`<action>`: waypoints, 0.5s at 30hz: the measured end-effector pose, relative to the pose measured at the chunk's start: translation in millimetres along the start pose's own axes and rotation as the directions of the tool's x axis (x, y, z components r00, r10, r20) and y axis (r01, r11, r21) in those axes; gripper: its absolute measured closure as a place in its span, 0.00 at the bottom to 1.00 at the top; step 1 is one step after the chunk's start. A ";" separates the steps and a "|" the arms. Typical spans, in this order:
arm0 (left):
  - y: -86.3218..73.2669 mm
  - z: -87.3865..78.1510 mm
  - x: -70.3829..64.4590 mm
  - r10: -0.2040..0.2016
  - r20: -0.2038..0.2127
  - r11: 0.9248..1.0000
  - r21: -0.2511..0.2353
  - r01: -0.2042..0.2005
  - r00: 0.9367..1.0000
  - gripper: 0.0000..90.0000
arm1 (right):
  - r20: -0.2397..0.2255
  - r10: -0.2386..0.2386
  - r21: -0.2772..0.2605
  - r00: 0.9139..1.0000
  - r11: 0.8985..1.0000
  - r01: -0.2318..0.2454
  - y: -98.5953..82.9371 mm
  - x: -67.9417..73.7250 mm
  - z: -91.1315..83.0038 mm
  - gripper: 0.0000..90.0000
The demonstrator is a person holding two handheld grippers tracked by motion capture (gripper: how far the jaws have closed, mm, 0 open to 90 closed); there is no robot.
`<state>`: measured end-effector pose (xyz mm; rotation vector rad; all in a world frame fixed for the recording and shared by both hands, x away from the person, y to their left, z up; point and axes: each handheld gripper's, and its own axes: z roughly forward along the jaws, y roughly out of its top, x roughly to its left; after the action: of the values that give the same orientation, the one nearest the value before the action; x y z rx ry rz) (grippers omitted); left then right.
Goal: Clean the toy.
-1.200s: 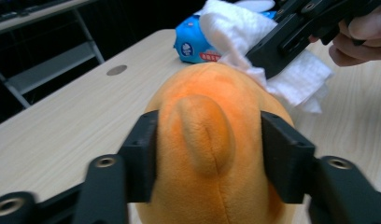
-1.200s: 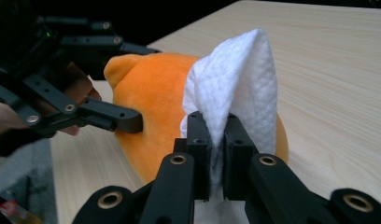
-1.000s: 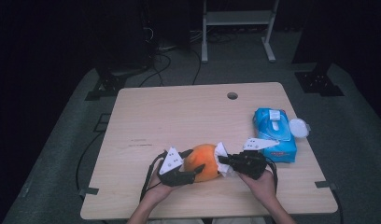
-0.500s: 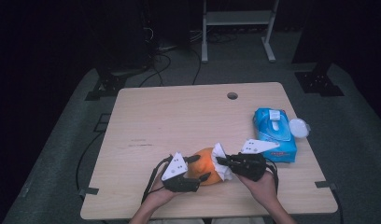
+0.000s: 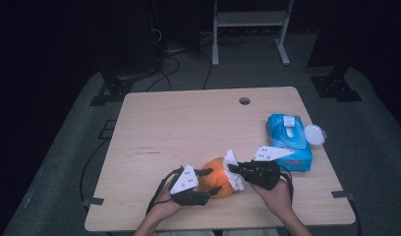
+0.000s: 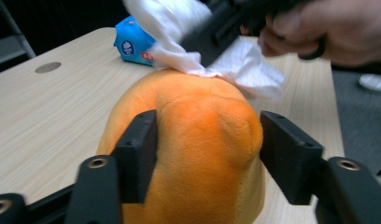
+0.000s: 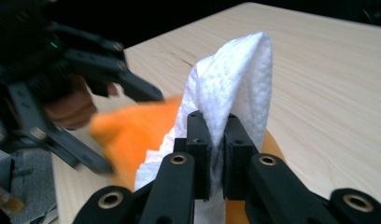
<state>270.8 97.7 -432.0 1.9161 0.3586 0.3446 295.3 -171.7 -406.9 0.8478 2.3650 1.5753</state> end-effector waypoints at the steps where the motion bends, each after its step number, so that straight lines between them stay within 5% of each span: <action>1: 0.9 -0.8 2.8 -0.045 0.012 0.999 -0.018 0.045 0.999 0.39 | -0.001 0.019 0.000 1.000 1.000 -0.019 -2.6 -2.6 -0.4 0.92; 3: 4.9 -1.1 5.5 -0.122 0.000 0.992 -0.037 0.122 0.993 0.29 | -0.010 0.031 -0.005 0.999 1.000 -0.031 -4.4 -1.4 1.6 0.92; 6: 4.2 -0.6 4.5 -0.085 -0.051 0.996 0.001 0.085 0.995 0.33 | -0.023 -0.007 0.001 1.000 1.000 0.007 0.3 8.8 6.1 0.92; 8: 0.7 -3.1 8.6 -0.104 -0.045 0.995 -0.002 0.104 0.994 0.41 | -0.015 -0.029 0.006 0.999 1.000 0.029 2.2 10.9 6.1 0.92; 15: -7.7 -15.8 23.0 -0.149 -0.083 0.988 0.013 0.151 0.985 0.44 | 0.039 0.040 0.031 0.998 0.999 -0.041 -12.2 -10.4 4.4 0.92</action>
<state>284.8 123.1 -431.9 1.8840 0.5593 0.3214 301.4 -177.3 -421.4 0.9294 2.3672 1.5257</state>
